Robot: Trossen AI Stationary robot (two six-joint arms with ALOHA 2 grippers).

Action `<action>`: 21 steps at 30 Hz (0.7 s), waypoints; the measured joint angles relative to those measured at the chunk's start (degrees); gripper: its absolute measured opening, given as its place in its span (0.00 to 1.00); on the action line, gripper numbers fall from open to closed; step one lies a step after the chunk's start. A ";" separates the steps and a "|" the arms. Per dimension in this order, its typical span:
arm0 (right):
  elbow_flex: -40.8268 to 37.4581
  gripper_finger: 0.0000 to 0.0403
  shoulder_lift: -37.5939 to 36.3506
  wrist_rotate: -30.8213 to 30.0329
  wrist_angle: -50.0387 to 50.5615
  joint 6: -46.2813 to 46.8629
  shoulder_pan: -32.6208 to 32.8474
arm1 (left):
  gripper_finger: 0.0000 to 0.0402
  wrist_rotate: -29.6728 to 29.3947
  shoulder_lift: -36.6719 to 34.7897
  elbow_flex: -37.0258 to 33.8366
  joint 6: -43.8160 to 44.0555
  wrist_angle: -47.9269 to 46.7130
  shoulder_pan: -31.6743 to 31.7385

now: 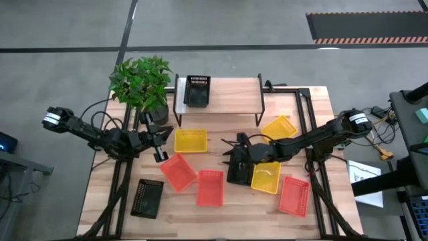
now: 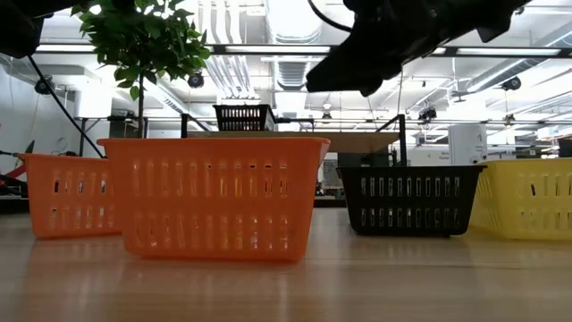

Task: Stack baskets on shelf by color
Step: Put the top right yellow bin on the shelf

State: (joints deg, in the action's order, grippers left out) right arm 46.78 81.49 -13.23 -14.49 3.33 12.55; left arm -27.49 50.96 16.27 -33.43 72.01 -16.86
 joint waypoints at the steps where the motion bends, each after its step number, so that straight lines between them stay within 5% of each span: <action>1: 0.67 0.36 0.00 0.10 1.76 0.39 -0.02 | 0.03 0.00 0.00 0.00 0.00 0.00 0.00; 21: 15.43 0.36 -0.09 0.18 39.14 19.56 7.06 | 0.03 -0.02 0.00 -0.37 -0.46 -0.04 0.00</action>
State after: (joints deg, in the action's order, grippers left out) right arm 62.21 81.41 -13.05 24.65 22.88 19.61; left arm -27.51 50.96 15.90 -33.89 71.96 -16.87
